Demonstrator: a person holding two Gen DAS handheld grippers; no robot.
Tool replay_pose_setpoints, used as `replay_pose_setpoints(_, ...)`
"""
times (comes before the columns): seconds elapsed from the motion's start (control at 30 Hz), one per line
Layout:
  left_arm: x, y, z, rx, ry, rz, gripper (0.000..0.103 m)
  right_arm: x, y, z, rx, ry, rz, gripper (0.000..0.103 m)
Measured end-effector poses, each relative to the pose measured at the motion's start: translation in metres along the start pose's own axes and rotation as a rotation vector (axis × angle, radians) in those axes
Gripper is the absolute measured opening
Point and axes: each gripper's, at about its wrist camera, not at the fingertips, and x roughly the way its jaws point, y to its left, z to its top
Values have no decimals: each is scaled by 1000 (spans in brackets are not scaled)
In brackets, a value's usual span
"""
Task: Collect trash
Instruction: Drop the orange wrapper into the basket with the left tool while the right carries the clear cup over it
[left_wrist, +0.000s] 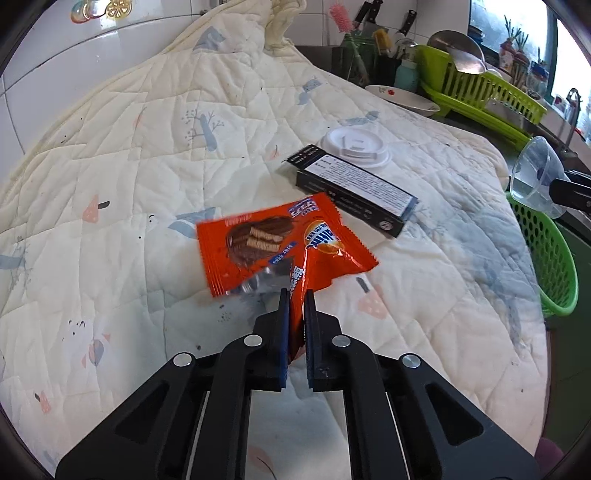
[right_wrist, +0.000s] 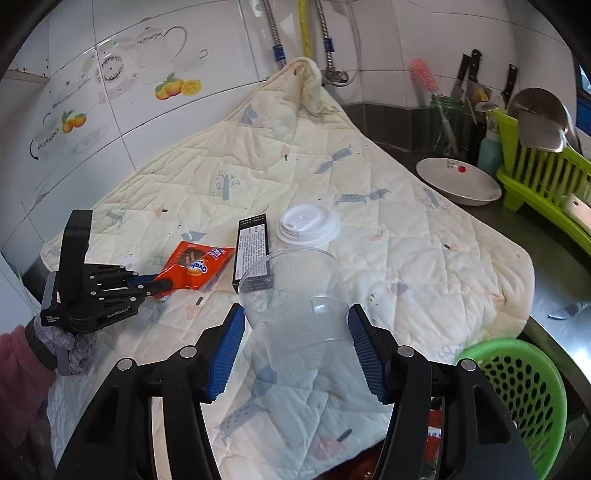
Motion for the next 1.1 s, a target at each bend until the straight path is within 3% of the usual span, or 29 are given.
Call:
replay_pose_setpoints(0.27, -40, -29, -5, -21, -58, -32, 4, -44, -26, -27, 62, -36, -53, 56)
replay_pose_setpoints(0.67, -72, -134, 13, 78, -128, -220, 4, -118, -120, -92, 215, -7, -266, 56)
replay_pose_setpoints(0.8, -69, -177, 19, 126, -124, -273, 4, -123, -146, -116, 255, 25, -320, 56)
replay_pose_setpoints(1.1, -49, -252, 25, 214, -82, -357, 4, -114, -186, -151, 350, 66, -353, 56)
